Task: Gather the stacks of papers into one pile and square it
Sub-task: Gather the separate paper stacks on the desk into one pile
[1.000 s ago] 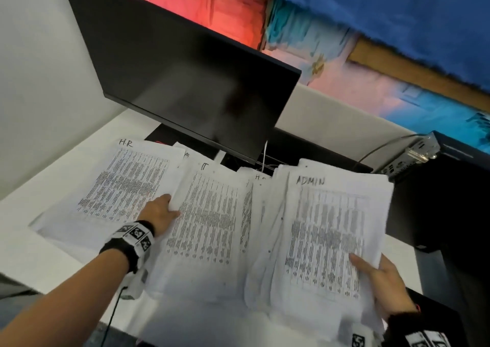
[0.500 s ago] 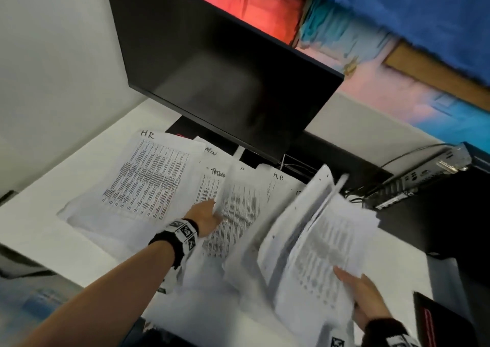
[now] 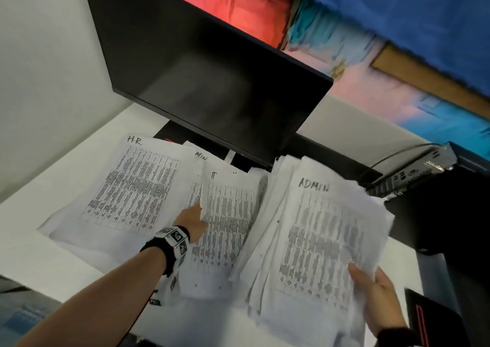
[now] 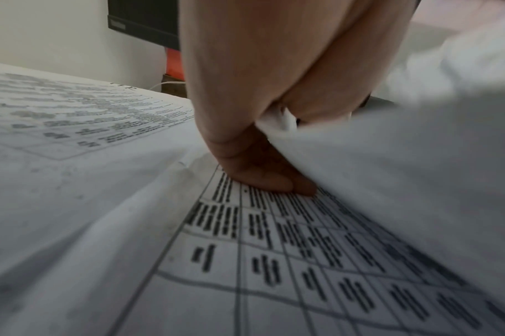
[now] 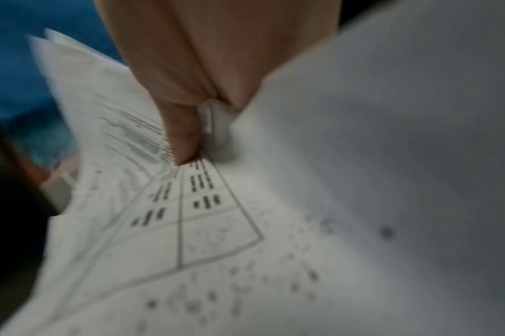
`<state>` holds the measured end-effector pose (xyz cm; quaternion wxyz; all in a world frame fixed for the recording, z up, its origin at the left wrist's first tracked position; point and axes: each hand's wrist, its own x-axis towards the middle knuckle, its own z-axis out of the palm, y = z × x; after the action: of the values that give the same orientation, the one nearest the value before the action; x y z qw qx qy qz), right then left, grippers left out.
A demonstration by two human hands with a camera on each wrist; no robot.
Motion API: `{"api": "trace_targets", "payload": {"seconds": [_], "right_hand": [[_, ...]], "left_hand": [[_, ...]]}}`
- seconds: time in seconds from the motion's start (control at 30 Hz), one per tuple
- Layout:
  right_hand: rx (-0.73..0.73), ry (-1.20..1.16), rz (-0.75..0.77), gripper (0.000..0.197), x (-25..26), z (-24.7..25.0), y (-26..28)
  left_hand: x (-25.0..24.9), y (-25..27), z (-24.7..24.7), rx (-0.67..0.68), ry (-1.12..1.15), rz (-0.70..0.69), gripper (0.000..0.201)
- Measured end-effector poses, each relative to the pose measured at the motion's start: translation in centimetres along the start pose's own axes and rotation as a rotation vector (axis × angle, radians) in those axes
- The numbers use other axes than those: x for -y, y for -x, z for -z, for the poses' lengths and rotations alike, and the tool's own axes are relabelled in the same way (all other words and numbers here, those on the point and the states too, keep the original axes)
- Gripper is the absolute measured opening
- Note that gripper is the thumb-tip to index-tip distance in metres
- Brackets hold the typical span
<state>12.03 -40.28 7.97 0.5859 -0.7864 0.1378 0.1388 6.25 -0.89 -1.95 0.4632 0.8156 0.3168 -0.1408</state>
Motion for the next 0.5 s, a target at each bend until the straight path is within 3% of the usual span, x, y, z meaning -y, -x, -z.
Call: {"api": "trace_targets", "payload": {"seconds": [0.1, 0.2, 0.23, 0.27, 0.3, 0.33, 0.4, 0.43, 0.5], "right_hand": [[-0.002, -0.208, -0.047, 0.019, 1.4, 0.6, -0.2], [0.019, -0.194, -0.124, 0.017, 1.0, -1.9, -1.2], [0.055, -0.169, -0.144, 0.022, 0.3, -2.9, -1.6], [0.063, -0.121, -0.188, 0.039, -0.7, -4.0, -2.3], [0.078, -0.072, -0.232, 0.059, -1.5, -5.1, -2.8], [0.09, -0.029, -0.238, 0.067, -3.2, -5.7, -3.8], [0.089, 0.098, -0.188, 0.06, -7.7, -6.4, -6.7], [0.098, 0.15, -0.178, 0.072, -9.8, -6.4, -8.4], [0.081, 0.181, -0.183, 0.109, -11.5, -6.6, -10.5]], "left_hand": [[-0.6, -0.4, 0.0, 0.016, -0.049, 0.013, 0.033], [-1.7, -0.4, -0.4, 0.085, -0.045, -0.016, 0.044], [-1.9, -0.5, -0.6, 0.102, 0.017, -0.037, 0.047], [-2.1, -0.3, -0.7, 0.089, 0.077, -0.057, 0.049], [-2.1, -0.2, -0.7, 0.036, 0.112, -0.063, 0.05], [-2.0, -0.1, -0.4, -0.07, 0.095, -0.056, 0.052], [-1.3, 0.0, 0.6, -0.32, -0.065, 0.011, 0.061], [-0.6, -0.1, 1.3, -0.401, -0.132, 0.057, 0.066], [0.6, -0.3, 2.0, -0.391, -0.152, 0.114, 0.076]]}}
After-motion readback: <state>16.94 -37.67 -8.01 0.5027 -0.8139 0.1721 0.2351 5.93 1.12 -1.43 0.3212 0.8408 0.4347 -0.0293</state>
